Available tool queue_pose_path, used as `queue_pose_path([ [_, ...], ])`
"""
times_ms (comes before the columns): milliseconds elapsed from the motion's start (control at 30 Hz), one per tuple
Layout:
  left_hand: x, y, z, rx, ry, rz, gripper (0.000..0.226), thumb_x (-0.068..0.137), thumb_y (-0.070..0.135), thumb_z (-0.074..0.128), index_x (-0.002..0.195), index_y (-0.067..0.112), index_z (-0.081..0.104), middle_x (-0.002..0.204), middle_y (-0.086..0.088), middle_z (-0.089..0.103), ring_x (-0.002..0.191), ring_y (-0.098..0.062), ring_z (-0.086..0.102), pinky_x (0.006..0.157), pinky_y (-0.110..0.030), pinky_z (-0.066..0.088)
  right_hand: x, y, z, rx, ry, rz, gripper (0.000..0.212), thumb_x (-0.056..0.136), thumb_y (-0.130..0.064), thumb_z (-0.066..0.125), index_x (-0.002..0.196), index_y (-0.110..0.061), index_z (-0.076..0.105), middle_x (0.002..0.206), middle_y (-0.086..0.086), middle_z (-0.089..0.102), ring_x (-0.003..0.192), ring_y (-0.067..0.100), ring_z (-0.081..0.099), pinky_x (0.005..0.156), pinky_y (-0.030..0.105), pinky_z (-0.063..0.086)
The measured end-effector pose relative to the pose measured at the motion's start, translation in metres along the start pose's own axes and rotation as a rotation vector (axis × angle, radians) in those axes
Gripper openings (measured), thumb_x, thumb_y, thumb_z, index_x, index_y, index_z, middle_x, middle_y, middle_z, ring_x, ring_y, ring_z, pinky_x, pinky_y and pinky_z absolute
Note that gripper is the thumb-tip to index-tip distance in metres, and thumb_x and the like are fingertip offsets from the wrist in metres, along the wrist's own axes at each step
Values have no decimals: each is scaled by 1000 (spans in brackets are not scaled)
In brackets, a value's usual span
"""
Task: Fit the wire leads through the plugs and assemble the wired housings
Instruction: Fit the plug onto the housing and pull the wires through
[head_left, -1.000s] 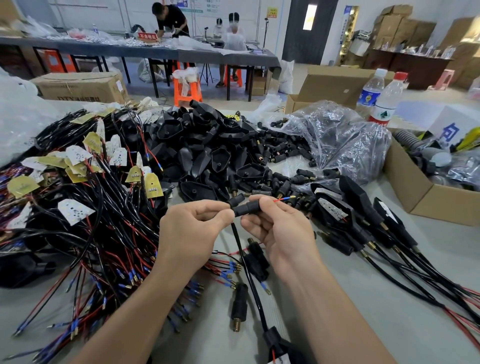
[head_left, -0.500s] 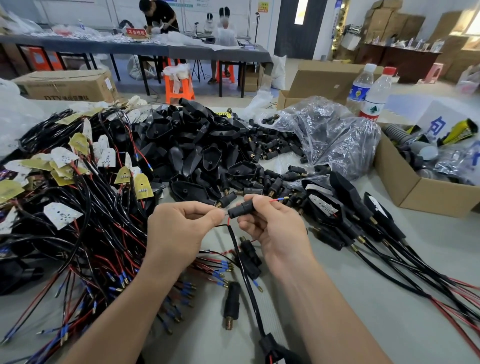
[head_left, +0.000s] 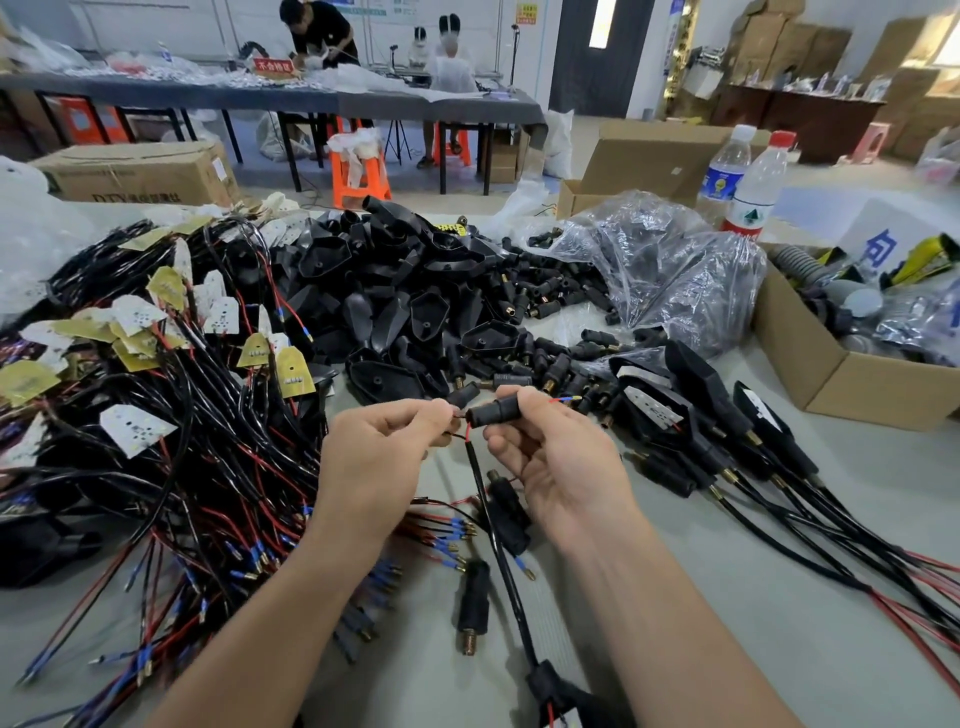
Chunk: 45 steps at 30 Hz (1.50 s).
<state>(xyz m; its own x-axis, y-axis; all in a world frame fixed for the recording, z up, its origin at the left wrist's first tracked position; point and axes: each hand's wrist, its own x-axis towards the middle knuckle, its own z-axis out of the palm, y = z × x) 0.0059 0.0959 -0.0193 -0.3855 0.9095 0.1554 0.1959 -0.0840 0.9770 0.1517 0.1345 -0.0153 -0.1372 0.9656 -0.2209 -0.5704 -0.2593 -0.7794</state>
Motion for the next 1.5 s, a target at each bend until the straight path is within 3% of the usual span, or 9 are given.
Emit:
queue_pose_path([
  [100, 1, 2, -2, -39, -87, -87, 30, 96, 21, 71, 71, 33, 83, 74, 1, 79, 73, -13, 76, 63, -19, 54, -1, 0, 0, -34, 9, -38, 21, 101, -8, 58, 88, -2, 73, 74, 12, 73, 53, 14, 63, 54, 21, 57],
  [200, -1, 0, -6, 133, -26, 60, 23, 89, 25, 79, 68, 34, 81, 63, 10, 74, 60, -4, 71, 56, -10, 50, -2, 1, 0, -83, 5, -80, 20, 97, -7, 65, 80, -7, 75, 76, 13, 73, 53, 14, 61, 51, 20, 53],
  [400, -8, 1, -2, 277, 25, 232, 21, 81, 25, 84, 66, 38, 78, 59, 22, 70, 56, 4, 68, 59, -21, 57, 4, 7, 0, -94, 18, -52, 26, 98, -9, 64, 76, -9, 78, 76, 14, 71, 52, 13, 57, 51, 20, 52],
  [500, -1, 1, -4, 319, -14, 166, 20, 83, 29, 83, 64, 35, 78, 57, 17, 70, 56, -3, 69, 61, -34, 60, 8, 9, 3, -80, 11, -24, 19, 99, -9, 61, 89, -4, 75, 83, 15, 75, 54, 13, 59, 53, 20, 54],
  [633, -3, 0, -6, 342, -94, 157, 26, 91, 33, 77, 64, 33, 79, 57, 16, 70, 56, -2, 69, 61, -28, 57, 6, 11, 4, -105, 13, -33, 19, 100, -10, 60, 89, -4, 75, 82, 15, 73, 54, 12, 59, 54, 20, 54],
  [833, 8, 9, -13, -116, -241, -207, 30, 103, 17, 60, 84, 16, 84, 85, -9, 80, 75, -21, 78, 60, -22, 59, 4, 1, 4, 19, -3, -72, 22, 103, -8, 54, 95, 1, 71, 87, 21, 72, 56, 16, 62, 55, 23, 56],
  [1133, 4, -9, -12, 288, -306, 50, 30, 96, 30, 67, 71, 24, 82, 68, 4, 77, 64, -14, 75, 59, -27, 60, -1, 7, 4, -136, -58, -36, 21, 101, -8, 56, 91, -3, 74, 80, 11, 75, 56, 13, 58, 56, 19, 54],
  [1333, 2, -1, -4, -162, -346, -266, 38, 109, 31, 49, 97, 7, 76, 85, -14, 79, 76, -27, 78, 60, -27, 61, 2, -3, 0, -42, -12, -83, 22, 103, -8, 53, 95, 0, 72, 83, 16, 73, 56, 15, 62, 55, 21, 56],
  [1500, 3, -3, -8, -111, -367, -231, 31, 102, 15, 59, 79, 10, 80, 75, -14, 77, 59, -20, 72, 53, -22, 54, 1, -1, 0, -81, -22, -90, 23, 102, -8, 55, 88, -4, 74, 82, 17, 74, 55, 14, 60, 54, 20, 54],
])
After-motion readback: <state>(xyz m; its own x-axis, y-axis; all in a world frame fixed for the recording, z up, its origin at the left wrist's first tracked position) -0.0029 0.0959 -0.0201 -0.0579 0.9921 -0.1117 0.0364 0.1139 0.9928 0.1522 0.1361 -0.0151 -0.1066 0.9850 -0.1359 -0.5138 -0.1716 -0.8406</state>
